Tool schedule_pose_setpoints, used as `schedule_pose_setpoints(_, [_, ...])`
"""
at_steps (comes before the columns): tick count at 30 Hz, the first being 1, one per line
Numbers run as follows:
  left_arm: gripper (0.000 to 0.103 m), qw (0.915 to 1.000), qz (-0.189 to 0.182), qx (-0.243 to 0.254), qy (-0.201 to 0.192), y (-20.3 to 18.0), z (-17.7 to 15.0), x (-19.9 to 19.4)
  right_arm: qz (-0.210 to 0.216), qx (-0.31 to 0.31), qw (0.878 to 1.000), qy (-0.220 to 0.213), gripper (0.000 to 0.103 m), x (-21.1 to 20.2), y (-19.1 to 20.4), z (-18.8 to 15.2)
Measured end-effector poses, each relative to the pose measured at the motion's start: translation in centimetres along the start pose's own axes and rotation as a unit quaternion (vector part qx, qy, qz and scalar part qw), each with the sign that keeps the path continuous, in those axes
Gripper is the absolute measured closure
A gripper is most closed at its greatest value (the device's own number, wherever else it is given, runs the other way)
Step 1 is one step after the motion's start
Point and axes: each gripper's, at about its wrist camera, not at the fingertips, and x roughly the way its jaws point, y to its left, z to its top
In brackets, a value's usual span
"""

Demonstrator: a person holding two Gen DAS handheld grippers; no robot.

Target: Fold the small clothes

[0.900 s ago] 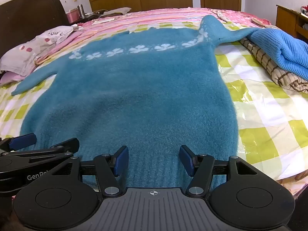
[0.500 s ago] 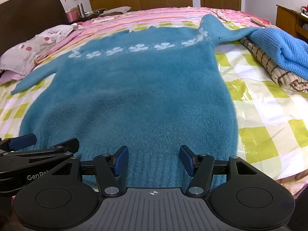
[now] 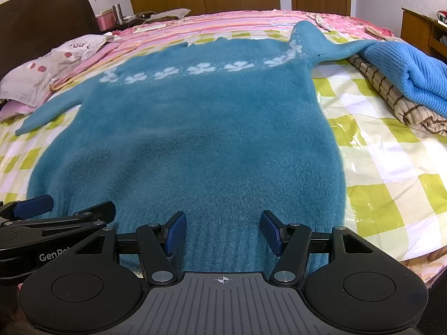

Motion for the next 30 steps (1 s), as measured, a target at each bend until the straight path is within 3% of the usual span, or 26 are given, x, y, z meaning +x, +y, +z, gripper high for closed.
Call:
schedule_pose_setpoints(18, [0.011, 0.9999, -0.005, 0.005, -0.014, -0.3, 1.0, -0.8, -0.003, 0.001, 1.000, -0.019, 0.044, -1.1, -0.2, 0.7])
schedule_pose_setpoints(30, [0.011, 0.9989, -0.024, 0.008, -0.040, -1.0, 2.7, -0.9, -0.026, -0.017, 0.999, -0.037, 0.044, -1.5, -0.7, 3.0])
